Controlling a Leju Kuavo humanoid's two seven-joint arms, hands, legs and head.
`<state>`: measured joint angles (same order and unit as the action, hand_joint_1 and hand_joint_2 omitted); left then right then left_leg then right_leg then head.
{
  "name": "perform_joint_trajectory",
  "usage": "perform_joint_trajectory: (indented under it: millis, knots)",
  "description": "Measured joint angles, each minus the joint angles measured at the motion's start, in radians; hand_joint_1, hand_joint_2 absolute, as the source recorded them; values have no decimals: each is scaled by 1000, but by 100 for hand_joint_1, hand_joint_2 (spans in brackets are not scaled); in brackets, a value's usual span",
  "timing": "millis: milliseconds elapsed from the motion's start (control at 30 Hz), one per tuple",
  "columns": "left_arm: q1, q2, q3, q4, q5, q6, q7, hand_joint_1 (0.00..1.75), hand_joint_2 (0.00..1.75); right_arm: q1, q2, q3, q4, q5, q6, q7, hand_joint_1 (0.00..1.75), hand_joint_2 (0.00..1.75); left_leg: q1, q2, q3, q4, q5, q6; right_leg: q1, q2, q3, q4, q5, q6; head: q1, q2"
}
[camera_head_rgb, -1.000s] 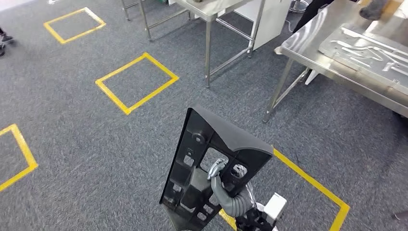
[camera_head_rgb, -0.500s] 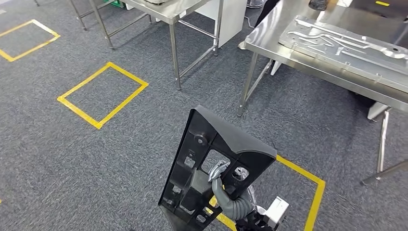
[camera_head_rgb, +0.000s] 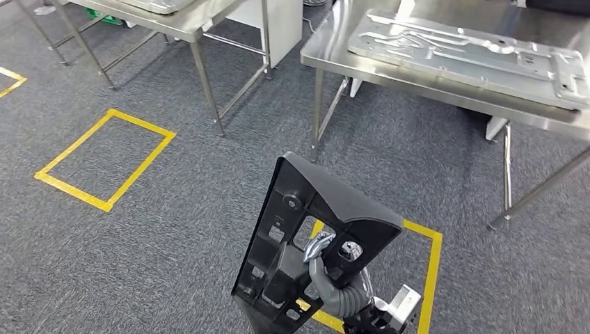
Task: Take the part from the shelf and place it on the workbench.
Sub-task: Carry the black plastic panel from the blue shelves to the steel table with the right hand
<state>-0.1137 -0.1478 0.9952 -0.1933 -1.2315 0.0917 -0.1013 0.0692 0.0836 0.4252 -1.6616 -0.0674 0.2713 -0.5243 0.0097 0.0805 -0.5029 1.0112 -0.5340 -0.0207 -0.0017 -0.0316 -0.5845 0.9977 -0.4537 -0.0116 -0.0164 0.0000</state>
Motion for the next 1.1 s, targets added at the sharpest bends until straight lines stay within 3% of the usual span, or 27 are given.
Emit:
perform_joint_trajectory:
  millis: [67, 133, 167, 200, 233, 300, 367, 400, 433, 467, 500, 533, 600, 667, 700, 767, 800, 867, 900, 967, 1033, 1100]
  knots:
    - [-6, 0, 0, 0, 0, -1, -7, 0, 175, -4, 0, 1, 1, 0, 4, 0, 136, 175, 3, -49, -45, 104, -58, -6, -4, 22, 4, -6, 3, -9, 0, 0]
    - [-12, -1, 0, 0, 0, -2, -11, 0, 175, -5, 0, 2, 4, 0, 6, 0, 136, 175, 4, -65, -111, 237, -108, -10, -3, 47, 5, -4, 3, -12, 0, 0]
    - [-15, -1, 0, 0, -1, -3, -12, 0, 175, -5, 0, 2, 6, 0, 6, 0, 136, 175, 4, -67, -128, 267, -107, -11, -2, 61, 6, -4, 3, -12, 0, 0]
    - [-17, -2, 0, 0, -2, -3, -12, 0, 175, -4, 0, 2, 7, -1, 6, 0, 136, 175, 4, -69, -129, 260, -86, -11, -2, 77, 8, -3, 2, -11, 0, 0]
    - [-17, -2, 0, 0, -4, -3, -9, 0, 175, -4, 0, 2, 8, -1, 5, 0, 136, 175, 5, -75, -113, 213, -48, -10, -2, 94, 10, -1, 1, -10, 0, 0]
    - [-13, -2, 0, 0, -6, -4, -1, 0, 175, -3, -1, 2, 8, -2, 4, 0, 136, 175, 10, -120, -64, 81, 26, -5, -2, 124, 9, 5, -2, -4, 0, 0]
    - [-10, -3, 0, 0, -9, -3, 9, 0, 175, -1, -2, 2, 9, -3, 2, -1, 136, 175, 13, -164, -38, 8, 46, 3, -3, 149, -3, 11, 0, 8, 0, 0]
    - [-10, -4, -1, 0, -10, -3, 14, 0, 175, 2, -3, 1, 9, -5, 2, -2, 136, 175, 12, -170, -36, 1, 42, 8, -5, 160, -9, 12, 3, 15, 0, 0]
    - [-10, -5, -1, 0, -12, -3, 20, 0, 175, 5, -4, 1, 9, -6, 1, -4, 136, 175, 13, -159, -35, -3, 42, 14, -6, 172, -13, 10, 6, 23, 0, 0]
    - [-9, -6, -2, 0, -13, -2, 25, 0, 175, 9, -5, 1, 9, -8, 1, -6, 136, 175, 13, -147, -33, -7, 45, 20, -6, 170, -16, 12, 6, 29, 0, 0]
    - [-7, -7, -2, 0, -14, 0, 28, 0, 175, 11, -7, 0, 8, -10, 0, -8, 136, 175, 15, -134, -31, -12, 47, 28, -4, 151, -23, 26, -3, 34, 0, 0]
    - [-5, -7, -3, 0, -15, 1, 31, 0, 175, 11, -8, 0, 8, -11, 0, -9, 136, 175, 17, -119, -29, -16, 49, 34, -3, 122, -39, 59, -23, 39, 0, 0]
    - [4, -7, -4, 0, -16, 2, 35, 0, 175, 11, -10, -1, 8, -13, 0, -11, 136, 175, 12, -89, -27, -18, 48, 44, -5, 59, -99, 181, -83, 47, 0, 0]
    - [11, -6, -4, 0, -17, 3, 36, 0, 175, 13, -13, -2, 10, -14, 0, -12, 136, 175, 9, -58, -27, -18, 45, 45, -11, 40, -154, 290, -118, 54, 0, 0]
    - [12, -5, -4, 0, -17, 3, 36, 0, 175, 13, -14, -2, 10, -15, 0, -13, 136, 175, 8, -44, -26, -17, 44, 44, -12, 36, -157, 297, -110, 56, 0, 0]
    - [9, -5, -5, 0, -18, 3, 35, 0, 175, 14, -16, -3, 12, -16, 0, -14, 136, 175, 8, -22, -21, -17, 39, 41, -11, 16, -102, 199, -51, 52, 0, 0]
    - [7, -5, -6, 0, -19, 3, 34, 0, 175, 13, -17, -3, 12, -16, 0, -15, 136, 175, 6, -13, -16, -16, 36, 37, -7, -13, -60, 122, -25, 46, 0, 0]
    - [4, -5, -7, 0, -22, 3, 32, 0, 175, 11, -18, -3, 12, -16, 1, -18, 136, 175, 0, 4, -9, -16, 29, 28, 4, -53, -7, 23, 0, 32, 0, 0]
    - [2, -5, -7, 0, -23, 3, 30, 0, 175, 11, -18, -4, 11, -17, 1, -20, 136, 175, -2, 15, -6, -16, 26, 23, 9, -58, -1, 8, -2, 26, 0, 0]
    - [-4, -6, -8, 0, -24, 2, 28, 0, 175, 14, -19, -4, 10, -18, 1, -23, 136, 175, -2, 30, 0, -17, 21, 13, 8, -31, -3, 4, 2, 17, 0, 0]
    - [-11, -6, -11, 0, -25, 1, 26, 0, 175, 17, -19, -6, 9, -18, 1, -24, 136, 175, 0, -2, -11, 20, -8, 5, 0, -7, 2, -6, 7, 5, 0, 0]
    - [-15, -7, -13, 0, -25, 0, 22, 0, 175, 18, -19, -7, 8, -19, 1, -25, 136, 175, 3, -50, -63, 135, -70, 0, -4, 16, 5, -9, 9, -3, 0, 0]
